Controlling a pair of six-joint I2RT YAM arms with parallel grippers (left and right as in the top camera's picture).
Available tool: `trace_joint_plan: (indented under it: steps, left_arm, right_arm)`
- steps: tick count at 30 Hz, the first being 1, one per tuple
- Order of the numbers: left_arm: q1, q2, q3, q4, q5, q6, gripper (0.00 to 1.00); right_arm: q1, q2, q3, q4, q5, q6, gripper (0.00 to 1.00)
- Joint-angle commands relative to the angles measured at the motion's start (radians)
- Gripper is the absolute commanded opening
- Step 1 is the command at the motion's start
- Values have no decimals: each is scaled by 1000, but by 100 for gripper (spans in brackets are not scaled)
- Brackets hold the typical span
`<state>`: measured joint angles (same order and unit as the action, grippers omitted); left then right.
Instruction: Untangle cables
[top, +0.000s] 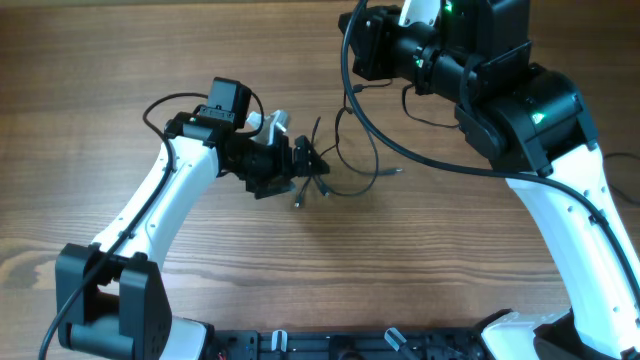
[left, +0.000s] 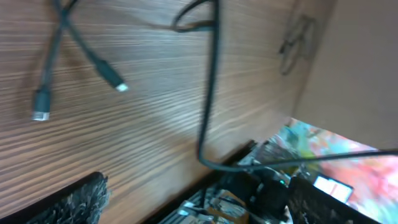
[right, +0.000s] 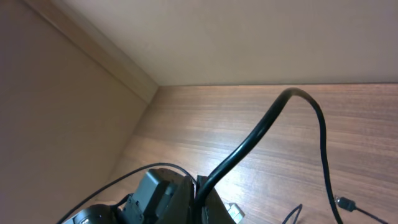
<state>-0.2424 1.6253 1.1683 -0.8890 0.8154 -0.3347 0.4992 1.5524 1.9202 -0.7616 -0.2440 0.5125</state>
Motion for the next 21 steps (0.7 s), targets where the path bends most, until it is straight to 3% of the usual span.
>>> trace_joint_plan:
  steps: [1,2,5,9,14,18,21]
  left_arm:
    - [-16,6,7,39,87,62,91]
    - [-29,5,7,46,90,157,89]
    - [-23,-6,10,53,89,254,91]
    - [-22,-79,10,158,82,252,92]
    - [-35,-146,10,310,87,135,93]
    - [-98,-146,10,376,84,121,94]
    - [-137,-146,10,423,-61,31,92]
  right_arm:
    - [0,21,-3,4,20,15,4]
    - [0,24,-3,-1,31,24,4]
    - [0,42,-3,-17,50,68,4]
    - [1,46,-3,15,-31,67,4]
    - [1,46,-3,99,-143,93,4]
    - [1,46,-3,118,-198,93,4]
    - [1,46,-3,126,-256,96,4]
